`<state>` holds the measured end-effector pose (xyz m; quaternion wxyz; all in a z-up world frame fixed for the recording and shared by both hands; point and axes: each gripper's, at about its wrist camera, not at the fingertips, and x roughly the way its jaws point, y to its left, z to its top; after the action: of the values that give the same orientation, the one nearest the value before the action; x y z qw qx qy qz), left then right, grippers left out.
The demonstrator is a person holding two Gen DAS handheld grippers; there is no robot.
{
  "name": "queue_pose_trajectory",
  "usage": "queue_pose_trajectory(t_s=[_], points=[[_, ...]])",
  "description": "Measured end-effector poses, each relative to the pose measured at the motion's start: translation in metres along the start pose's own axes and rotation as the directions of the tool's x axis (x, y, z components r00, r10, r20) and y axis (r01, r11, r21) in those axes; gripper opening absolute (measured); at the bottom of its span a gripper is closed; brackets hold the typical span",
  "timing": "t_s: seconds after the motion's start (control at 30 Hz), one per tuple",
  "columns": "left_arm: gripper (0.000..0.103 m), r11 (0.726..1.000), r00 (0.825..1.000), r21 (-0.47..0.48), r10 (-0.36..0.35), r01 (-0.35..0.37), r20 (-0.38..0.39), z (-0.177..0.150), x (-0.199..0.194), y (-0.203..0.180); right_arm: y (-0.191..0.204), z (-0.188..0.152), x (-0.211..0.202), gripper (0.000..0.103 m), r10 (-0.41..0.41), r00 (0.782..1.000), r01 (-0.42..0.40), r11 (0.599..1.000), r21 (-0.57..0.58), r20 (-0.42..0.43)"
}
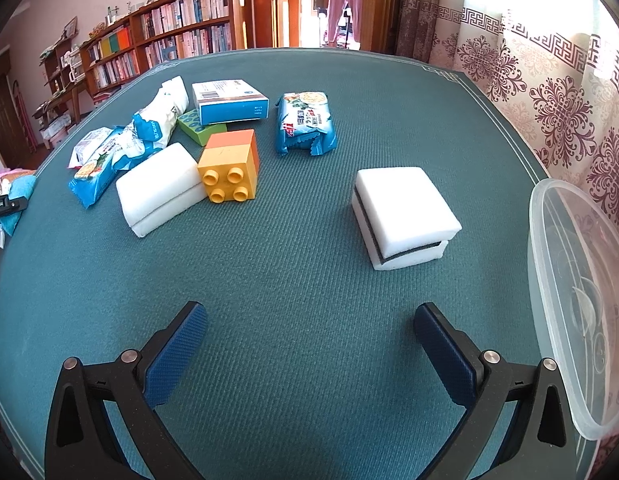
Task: Organize objects
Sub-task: 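Carry the cloth bundle with the left gripper while the right gripper grasps a white sponge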
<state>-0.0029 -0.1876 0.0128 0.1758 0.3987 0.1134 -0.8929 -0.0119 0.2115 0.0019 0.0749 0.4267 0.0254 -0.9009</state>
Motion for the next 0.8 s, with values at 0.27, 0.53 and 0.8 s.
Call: queue_pose_trajectory(t_s=[0.27,0.53,0.8], points=[[0.037,0.998,0.997,0.062,-0.033,0.029,0.069,0.005,-0.022,-0.020,0.031,0.021,0.001,0.076,0.128,0.991,-0.127,0.991,-0.051,0.023],[0.037,0.985,0.990,0.136,-0.121,0.111,0.071,-0.001,-0.037,-0.043,0.073,0.041,0.010,0.075,0.281,0.959,-0.276,0.953,-0.128,0.024],[0.037,0.974,0.984,0.170,-0.165,0.153,0.061,-0.005,-0.042,-0.056,0.074,0.066,0.033,0.080,0.272,0.962,-0.271,0.962,-0.039,0.009]])
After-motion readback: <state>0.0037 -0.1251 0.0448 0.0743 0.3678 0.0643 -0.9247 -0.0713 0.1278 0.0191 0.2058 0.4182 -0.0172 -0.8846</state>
